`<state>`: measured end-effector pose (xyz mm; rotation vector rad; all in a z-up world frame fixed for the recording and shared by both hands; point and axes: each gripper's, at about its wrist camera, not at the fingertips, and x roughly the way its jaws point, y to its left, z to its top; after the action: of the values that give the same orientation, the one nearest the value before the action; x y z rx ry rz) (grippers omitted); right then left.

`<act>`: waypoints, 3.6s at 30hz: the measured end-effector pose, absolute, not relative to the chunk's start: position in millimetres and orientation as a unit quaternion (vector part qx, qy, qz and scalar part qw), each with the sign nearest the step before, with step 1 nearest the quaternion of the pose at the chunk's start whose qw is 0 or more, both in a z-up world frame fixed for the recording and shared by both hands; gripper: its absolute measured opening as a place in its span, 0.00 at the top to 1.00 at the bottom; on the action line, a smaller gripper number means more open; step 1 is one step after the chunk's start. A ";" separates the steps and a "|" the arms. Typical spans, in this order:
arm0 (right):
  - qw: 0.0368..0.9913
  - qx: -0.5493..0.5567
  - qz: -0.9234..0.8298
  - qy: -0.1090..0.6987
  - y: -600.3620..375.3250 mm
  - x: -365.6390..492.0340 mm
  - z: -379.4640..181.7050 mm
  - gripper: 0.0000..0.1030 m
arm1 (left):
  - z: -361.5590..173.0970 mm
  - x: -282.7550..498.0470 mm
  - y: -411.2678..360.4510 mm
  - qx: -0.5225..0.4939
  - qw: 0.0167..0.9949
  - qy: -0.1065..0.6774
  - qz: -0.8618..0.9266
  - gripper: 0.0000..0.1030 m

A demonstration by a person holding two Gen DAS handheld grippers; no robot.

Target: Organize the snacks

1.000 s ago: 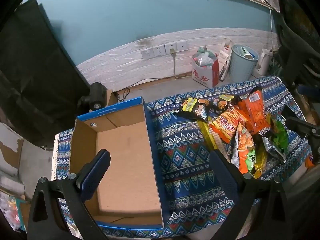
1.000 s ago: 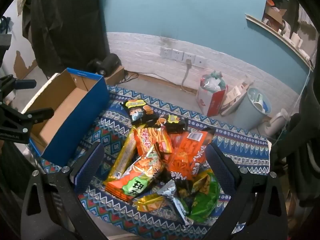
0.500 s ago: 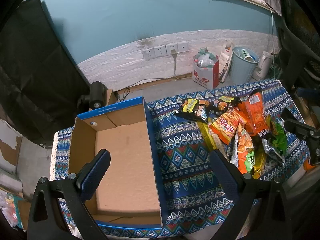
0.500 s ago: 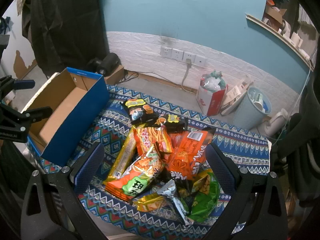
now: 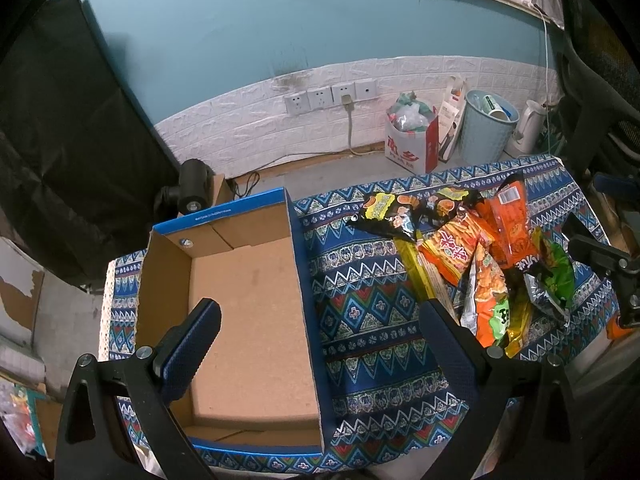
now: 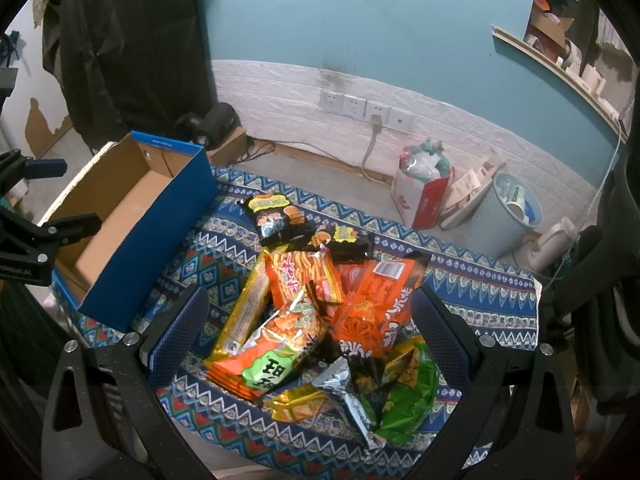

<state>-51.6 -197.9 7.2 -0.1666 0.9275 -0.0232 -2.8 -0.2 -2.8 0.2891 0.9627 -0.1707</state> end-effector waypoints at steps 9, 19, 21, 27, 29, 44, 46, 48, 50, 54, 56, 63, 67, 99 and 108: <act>0.891 -0.082 -0.013 0.447 -197.8 -51.7 8.1 0.03 | -3.3 -2.6 0.0 0.138 0.872 0.462 -0.082 0.02; 0.889 -0.086 -0.013 0.449 -196.9 -50.4 8.2 0.03 | -3.5 -3.3 -0.7 0.135 0.873 0.460 -0.087 0.02; 0.890 -0.086 -0.013 0.448 -197.0 -50.3 8.3 0.03 | -3.9 -3.4 -1.4 0.135 0.873 0.461 -0.088 0.02; 0.889 -0.087 -0.013 0.449 -196.5 -50.0 8.8 0.03 | -3.9 -3.8 -1.5 0.136 0.872 0.462 -0.089 0.02; 0.889 -0.087 -0.013 0.449 -197.1 -50.3 8.8 0.03 | -3.9 -3.8 -1.4 0.136 0.872 0.462 -0.089 0.02; 0.887 -0.088 -0.013 0.453 -195.4 -49.7 6.9 0.03 | -4.2 -4.4 -1.3 0.136 0.872 0.462 -0.089 0.02; 0.887 -0.088 -0.012 0.453 -195.1 -49.0 6.8 0.03 | -4.3 -4.8 -1.3 0.135 0.872 0.463 -0.089 0.02; 0.887 -0.088 -0.012 0.453 -195.5 -49.2 6.7 0.03 | -5.2 -6.3 -1.5 0.135 0.872 0.463 -0.089 0.02; 0.887 -0.089 -0.012 0.453 -195.1 -48.7 6.8 0.03 | -5.4 -6.5 -1.5 0.135 0.871 0.463 -0.089 0.02; 0.887 -0.088 -0.013 0.453 -195.3 -48.8 6.8 0.03 | -6.8 -8.0 -1.7 0.136 0.871 0.464 -0.089 0.02; 0.887 -0.088 -0.013 0.453 -195.4 -49.1 6.6 0.03 | -7.6 -9.2 -1.8 0.136 0.871 0.464 -0.089 0.02; 0.887 -0.089 -0.012 0.453 -195.2 -48.7 6.7 0.03 | -7.0 -7.4 -1.5 0.136 0.871 0.463 -0.089 0.02; 0.887 -0.089 -0.012 0.454 -195.3 -48.5 6.8 0.03 | -9.2 -8.7 -1.5 0.138 0.870 0.464 -0.088 0.02; 0.854 -0.024 -0.107 0.509 -291.9 -49.6 -32.8 0.03 | -65.4 18.2 -41.4 0.152 0.824 0.535 -0.108 0.02; 0.817 0.017 -0.157 0.554 -340.6 -52.9 -74.1 0.03 | -95.1 33.5 -65.6 0.175 0.814 0.544 -0.103 0.02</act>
<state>-52.9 -340.6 -74.1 0.0359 1.1814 -0.3337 33.5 -65.6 -95.1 0.3729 1.1607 -0.2200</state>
